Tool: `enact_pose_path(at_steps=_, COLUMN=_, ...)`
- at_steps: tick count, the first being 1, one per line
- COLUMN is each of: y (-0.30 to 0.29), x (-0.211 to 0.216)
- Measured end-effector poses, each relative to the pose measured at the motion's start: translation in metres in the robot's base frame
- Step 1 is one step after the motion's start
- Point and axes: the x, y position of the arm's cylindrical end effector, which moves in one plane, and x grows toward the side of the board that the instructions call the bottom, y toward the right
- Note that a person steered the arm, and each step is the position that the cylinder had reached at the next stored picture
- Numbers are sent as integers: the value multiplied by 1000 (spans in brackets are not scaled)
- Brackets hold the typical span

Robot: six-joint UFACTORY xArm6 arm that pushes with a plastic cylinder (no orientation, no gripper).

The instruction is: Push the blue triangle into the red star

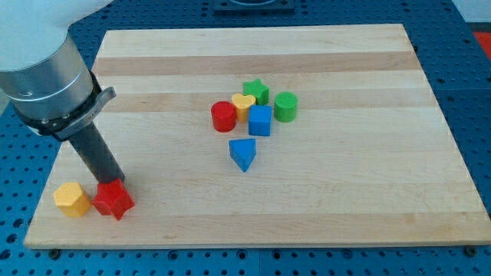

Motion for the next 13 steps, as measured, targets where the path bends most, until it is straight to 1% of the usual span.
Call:
enact_pose_path(at_steps=1, y=4, x=0)
enact_pose_path(at_steps=2, y=40, x=-2)
enact_pose_path(at_steps=4, y=154, x=7)
enact_pose_path(at_steps=5, y=228, x=13)
enact_pose_path(at_steps=6, y=283, x=3)
enact_pose_path(at_steps=7, y=290, x=-24)
enact_pose_path(at_steps=8, y=265, x=-28)
enact_pose_path(at_steps=11, y=214, x=-44)
enact_pose_path(at_steps=13, y=171, x=-44)
